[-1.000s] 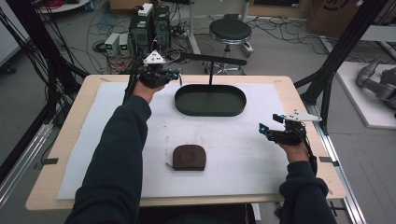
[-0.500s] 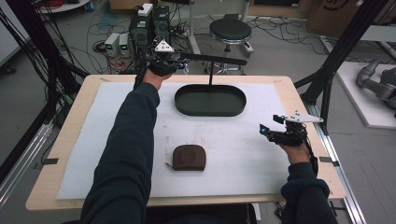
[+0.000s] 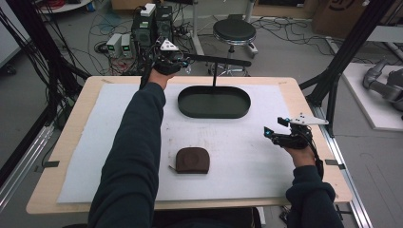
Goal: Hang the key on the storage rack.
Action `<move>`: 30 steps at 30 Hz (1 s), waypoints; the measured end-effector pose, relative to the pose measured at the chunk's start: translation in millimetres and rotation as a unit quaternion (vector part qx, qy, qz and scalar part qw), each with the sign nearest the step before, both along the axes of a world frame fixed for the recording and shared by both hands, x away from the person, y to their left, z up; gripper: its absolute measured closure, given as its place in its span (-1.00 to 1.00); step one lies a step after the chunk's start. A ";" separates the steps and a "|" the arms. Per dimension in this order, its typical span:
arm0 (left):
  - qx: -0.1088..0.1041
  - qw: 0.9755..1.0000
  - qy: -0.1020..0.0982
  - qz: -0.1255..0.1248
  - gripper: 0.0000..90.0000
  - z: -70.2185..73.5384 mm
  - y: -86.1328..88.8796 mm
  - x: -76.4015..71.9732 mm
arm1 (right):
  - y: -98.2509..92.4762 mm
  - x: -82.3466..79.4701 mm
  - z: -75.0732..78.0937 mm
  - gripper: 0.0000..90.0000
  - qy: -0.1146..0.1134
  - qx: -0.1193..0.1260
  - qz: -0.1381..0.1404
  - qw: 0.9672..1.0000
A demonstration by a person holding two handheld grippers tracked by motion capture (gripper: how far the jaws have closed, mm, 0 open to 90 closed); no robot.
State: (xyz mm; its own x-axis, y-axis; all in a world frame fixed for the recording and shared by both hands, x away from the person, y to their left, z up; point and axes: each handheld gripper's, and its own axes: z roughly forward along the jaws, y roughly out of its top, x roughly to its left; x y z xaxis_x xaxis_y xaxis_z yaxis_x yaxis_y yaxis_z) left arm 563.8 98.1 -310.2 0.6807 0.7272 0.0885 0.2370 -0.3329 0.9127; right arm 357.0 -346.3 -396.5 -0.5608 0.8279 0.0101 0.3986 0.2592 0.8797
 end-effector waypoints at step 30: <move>-0.084 0.992 0.020 0.089 -0.59 -45.5 79.5 -128.0 | 26.9 5.7 -6.7 -0.50 0.010 -0.020 0.038 0.999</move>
